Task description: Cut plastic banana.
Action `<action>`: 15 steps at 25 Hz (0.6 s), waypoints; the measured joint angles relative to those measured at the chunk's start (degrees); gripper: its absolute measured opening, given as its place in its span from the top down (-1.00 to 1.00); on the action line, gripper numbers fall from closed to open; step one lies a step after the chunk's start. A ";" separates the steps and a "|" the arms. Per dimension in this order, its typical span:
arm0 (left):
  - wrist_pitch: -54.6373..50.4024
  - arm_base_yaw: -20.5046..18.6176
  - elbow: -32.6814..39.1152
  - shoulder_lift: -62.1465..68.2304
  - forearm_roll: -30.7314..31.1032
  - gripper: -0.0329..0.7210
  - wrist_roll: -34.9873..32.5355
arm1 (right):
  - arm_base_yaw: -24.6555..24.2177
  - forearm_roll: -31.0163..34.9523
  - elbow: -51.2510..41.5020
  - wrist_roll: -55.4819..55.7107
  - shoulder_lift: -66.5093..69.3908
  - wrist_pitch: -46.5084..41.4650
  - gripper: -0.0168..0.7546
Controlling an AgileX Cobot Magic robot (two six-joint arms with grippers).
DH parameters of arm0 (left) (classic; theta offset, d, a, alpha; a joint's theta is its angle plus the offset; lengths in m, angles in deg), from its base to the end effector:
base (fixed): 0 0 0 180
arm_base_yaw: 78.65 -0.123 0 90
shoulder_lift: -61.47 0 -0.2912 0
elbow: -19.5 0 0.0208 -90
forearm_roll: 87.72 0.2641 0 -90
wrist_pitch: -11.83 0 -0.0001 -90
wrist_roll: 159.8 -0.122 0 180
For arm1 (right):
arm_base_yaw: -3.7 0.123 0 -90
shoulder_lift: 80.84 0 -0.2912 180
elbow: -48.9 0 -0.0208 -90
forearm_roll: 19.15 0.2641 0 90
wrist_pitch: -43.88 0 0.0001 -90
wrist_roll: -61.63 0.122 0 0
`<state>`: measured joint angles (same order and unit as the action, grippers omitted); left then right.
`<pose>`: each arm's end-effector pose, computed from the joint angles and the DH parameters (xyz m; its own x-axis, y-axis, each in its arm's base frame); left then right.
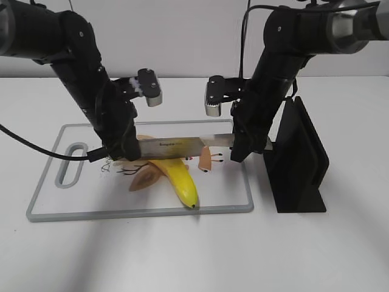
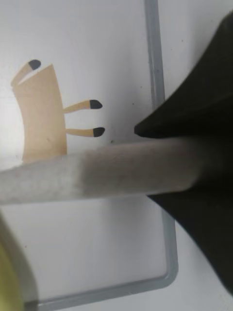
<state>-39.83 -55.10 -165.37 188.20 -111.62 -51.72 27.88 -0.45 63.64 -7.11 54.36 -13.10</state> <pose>0.3763 -0.2063 0.1204 -0.1450 0.9262 -0.3481 0.9894 0.1389 -0.0425 0.3997 0.2154 0.0950 -0.1282 -0.9558 -0.2648 -0.9905 0.1102 0.0817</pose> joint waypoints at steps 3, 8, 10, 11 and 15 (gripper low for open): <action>0.00 0.00 0.00 -0.52 -0.15 0.95 0.58 | 0.12 -0.86 1.24 0.14 -0.10 -0.53 0.42; 0.77 0.42 1.01 -2.60 0.59 0.95 1.05 | 0.30 -2.25 4.32 0.81 -1.05 -4.02 0.43; 0.09 0.57 1.11 -5.02 1.19 0.96 1.18 | 0.38 -2.39 5.93 1.18 -2.49 -7.23 0.43; -0.40 0.61 1.11 -6.24 1.57 0.96 1.18 | 0.40 -2.39 6.64 1.39 -3.22 -8.49 0.44; -3.17 0.80 1.11 -11.76 2.23 0.97 1.18 | 0.57 -2.15 9.51 1.63 -6.68 -12.90 0.44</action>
<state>-43.00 -54.30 -164.27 176.44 -109.39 -50.54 28.45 -2.60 73.14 -5.48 47.68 -26.00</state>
